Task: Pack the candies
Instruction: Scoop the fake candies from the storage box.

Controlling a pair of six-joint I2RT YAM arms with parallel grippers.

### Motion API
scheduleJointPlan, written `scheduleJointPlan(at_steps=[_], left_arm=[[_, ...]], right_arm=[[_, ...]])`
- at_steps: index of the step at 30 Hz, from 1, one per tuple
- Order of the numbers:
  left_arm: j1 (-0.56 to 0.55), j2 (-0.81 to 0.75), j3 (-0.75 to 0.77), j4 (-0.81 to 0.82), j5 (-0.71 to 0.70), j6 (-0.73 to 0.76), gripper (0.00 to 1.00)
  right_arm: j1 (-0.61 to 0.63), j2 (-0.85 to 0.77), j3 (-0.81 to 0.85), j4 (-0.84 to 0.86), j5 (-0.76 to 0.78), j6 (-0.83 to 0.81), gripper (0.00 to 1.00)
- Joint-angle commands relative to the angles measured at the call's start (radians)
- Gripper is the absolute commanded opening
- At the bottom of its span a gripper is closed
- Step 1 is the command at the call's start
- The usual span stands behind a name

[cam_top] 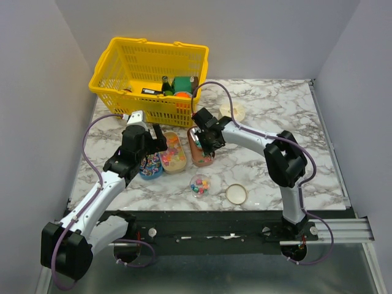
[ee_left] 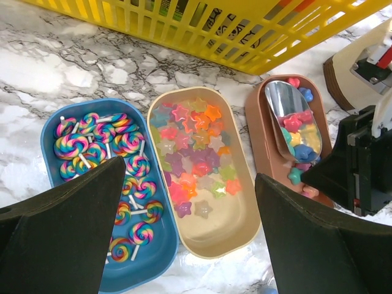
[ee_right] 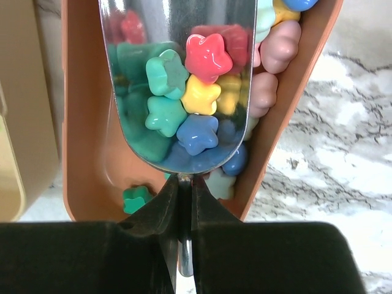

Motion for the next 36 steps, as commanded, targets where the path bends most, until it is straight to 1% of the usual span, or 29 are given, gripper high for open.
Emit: scheduleJointPlan(at_steps=[1,14,20,22,23,27,32,36], left_arm=[[0.008,-0.008,-0.007,0.027,-0.03,0.008,0.99],[0.009,-0.013,-0.007,0.027,-0.013,0.004,0.99],[0.009,-0.011,-0.002,0.024,0.025,-0.005,0.99],[0.009,-0.01,0.002,0.024,0.048,-0.004,0.99],[0.009,-0.005,0.008,0.025,0.088,-0.004,0.99],[0.009,0.01,0.016,0.031,0.165,0.005,0.99],[0.009,0.039,0.025,0.022,0.176,0.013,0.99],[0.009,0.047,0.033,0.002,0.165,0.018,0.99]], right_arm=[[-0.009,-0.079,-0.043,-0.043,0.029,-0.015,0.01],[0.01,-0.245,-0.138,-0.052,0.006,-0.014,0.01],[0.036,-0.343,-0.194,-0.067,-0.01,-0.003,0.01],[0.048,-0.369,-0.21,-0.089,-0.023,-0.001,0.01],[0.054,-0.383,-0.215,-0.099,-0.046,-0.001,0.01],[0.098,-0.469,-0.238,-0.162,-0.062,0.0,0.01],[0.169,-0.526,-0.266,-0.23,-0.08,0.04,0.01],[0.221,-0.559,-0.282,-0.305,-0.146,0.075,0.01]])
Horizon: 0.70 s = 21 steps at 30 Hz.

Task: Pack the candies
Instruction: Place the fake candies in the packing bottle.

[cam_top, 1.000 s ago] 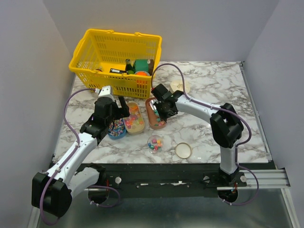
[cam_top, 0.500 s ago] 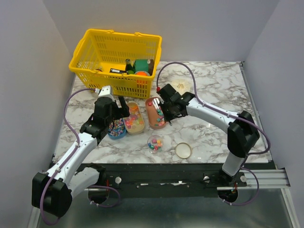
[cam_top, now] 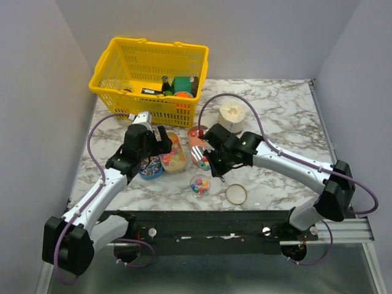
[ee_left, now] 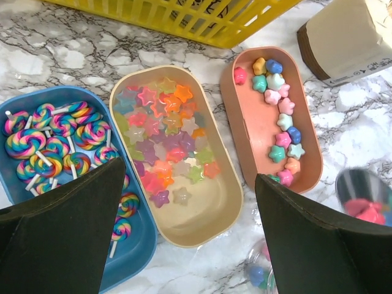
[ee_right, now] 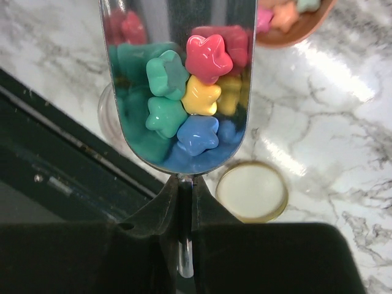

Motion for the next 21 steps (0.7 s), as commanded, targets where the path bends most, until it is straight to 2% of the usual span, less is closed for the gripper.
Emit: scheduleJointPlan(at_steps=[1,10,15,21], left_arm=[[0.005,0.008,0.033,-0.008,0.019,0.018,0.99],[0.005,0.004,0.017,-0.008,0.023,0.021,0.99],[0.005,-0.004,0.025,-0.002,0.025,0.028,0.99],[0.005,-0.022,0.025,-0.005,0.028,0.032,0.99]], right_arm=[[0.058,-0.049,-0.029,-0.114,-0.084,0.057,0.01],[0.098,-0.086,-0.072,-0.216,-0.262,0.111,0.01],[0.098,-0.078,-0.095,-0.213,-0.394,0.16,0.01],[0.095,-0.04,-0.095,-0.219,-0.471,0.214,0.01]])
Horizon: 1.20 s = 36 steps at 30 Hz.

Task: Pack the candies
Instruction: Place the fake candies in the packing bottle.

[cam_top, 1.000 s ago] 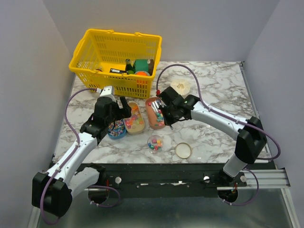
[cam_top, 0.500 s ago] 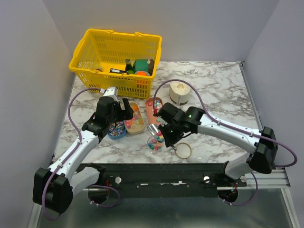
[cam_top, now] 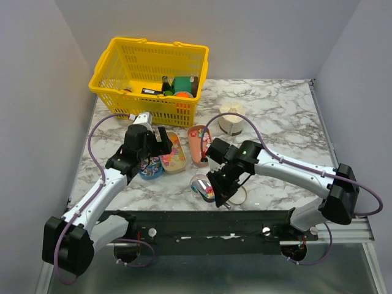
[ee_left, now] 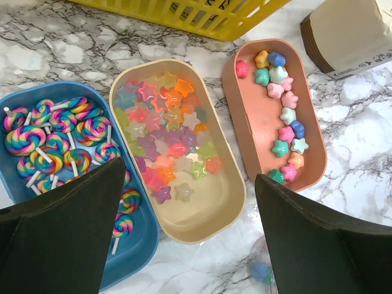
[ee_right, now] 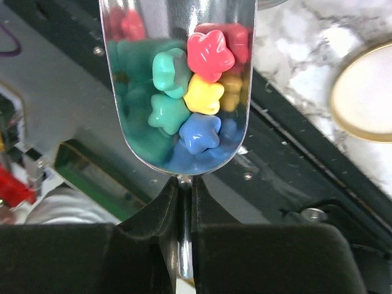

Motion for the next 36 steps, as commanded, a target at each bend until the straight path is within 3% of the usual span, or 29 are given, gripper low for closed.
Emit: scheduleJointPlan(at_steps=[1,27,36], left_arm=[[0.005,-0.033,0.023,0.01,0.016,0.02,0.99],[0.005,-0.074,0.011,0.007,0.0,0.01,0.99],[0.005,-0.076,0.009,0.005,-0.001,0.009,0.99]], right_arm=[[0.005,0.028,-0.011,-0.023,-0.114,0.057,0.01],[-0.142,0.051,-0.102,0.055,-0.467,0.232,0.01],[-0.168,0.057,-0.113,0.071,-0.518,0.272,0.01]])
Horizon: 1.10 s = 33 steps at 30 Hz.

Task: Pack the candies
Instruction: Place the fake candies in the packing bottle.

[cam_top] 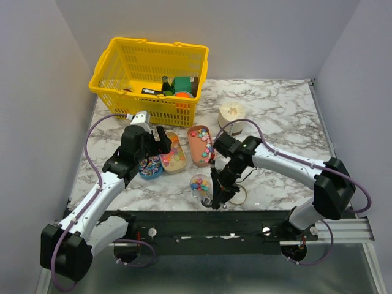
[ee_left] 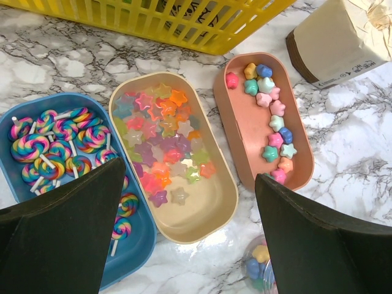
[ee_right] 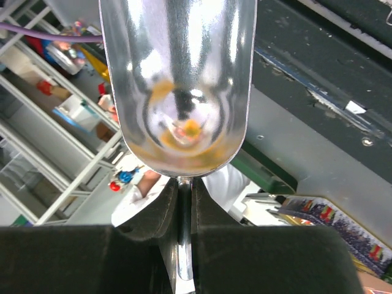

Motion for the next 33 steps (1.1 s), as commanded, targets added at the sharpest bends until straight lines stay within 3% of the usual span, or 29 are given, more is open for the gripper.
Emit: scheduleJointPlan(at_steps=[1,7,20,25,33], left_arm=[[0.005,-0.019,0.011,0.006,0.002,0.006,0.99],[0.005,-0.02,0.008,0.012,0.024,0.005,0.99],[-0.026,-0.013,0.002,0.056,0.335,-0.114,0.98],[-0.038,-0.019,0.002,0.01,0.357,-0.092,0.98],[-0.047,-0.01,-0.006,-0.007,0.38,-0.08,0.98]], right_arm=[[-0.007,-0.007,-0.01,0.021,-0.061,0.037,0.01],[-0.008,-0.02,0.018,0.013,-0.013,0.027,0.01],[0.045,0.011,0.24,-0.022,0.307,-0.089,0.01],[0.067,0.042,0.352,-0.021,0.462,-0.135,0.01],[0.095,0.074,0.5,-0.076,0.516,-0.201,0.01]])
